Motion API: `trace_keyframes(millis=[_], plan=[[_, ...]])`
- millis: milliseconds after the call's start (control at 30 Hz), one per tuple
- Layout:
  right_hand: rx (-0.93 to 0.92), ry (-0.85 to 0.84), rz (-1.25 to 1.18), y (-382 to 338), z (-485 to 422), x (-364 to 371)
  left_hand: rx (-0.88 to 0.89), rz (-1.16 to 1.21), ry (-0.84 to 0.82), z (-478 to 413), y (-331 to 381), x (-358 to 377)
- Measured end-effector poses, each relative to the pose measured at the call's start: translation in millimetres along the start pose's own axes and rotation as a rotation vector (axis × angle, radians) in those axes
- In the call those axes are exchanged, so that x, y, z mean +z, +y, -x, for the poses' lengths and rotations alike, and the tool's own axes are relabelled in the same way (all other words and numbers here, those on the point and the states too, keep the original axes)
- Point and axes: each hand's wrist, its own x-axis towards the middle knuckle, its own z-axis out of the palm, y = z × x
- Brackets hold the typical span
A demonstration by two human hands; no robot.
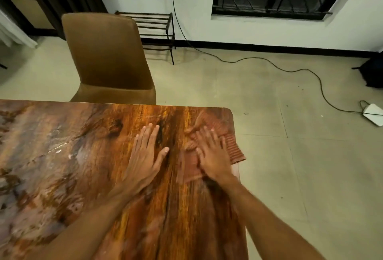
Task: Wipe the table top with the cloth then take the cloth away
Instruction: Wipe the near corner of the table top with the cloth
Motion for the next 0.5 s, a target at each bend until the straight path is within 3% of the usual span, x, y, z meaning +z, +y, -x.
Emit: trace_keyframes(millis=[67, 100, 300, 367, 500], plan=[[0.228, 0.012, 0.041, 35, -28, -25, -0.001, -0.002, 0.003, 5, 6, 2], [0.255, 0.009, 0.059, 40, -34, -30, -0.004, -0.009, 0.006, 6, 8, 2], [-0.026, -0.055, 0.013, -5, 50, 10, -0.042, -0.029, 0.002, 13, 11, 7], [-0.042, -0.073, 0.044, 5, 32, 4, -0.039, -0.018, 0.020, 14, 2, 7], [0.239, 0.001, 0.010, -18, -37, -12, -0.058, -0.046, 0.072, 23, -30, -8]])
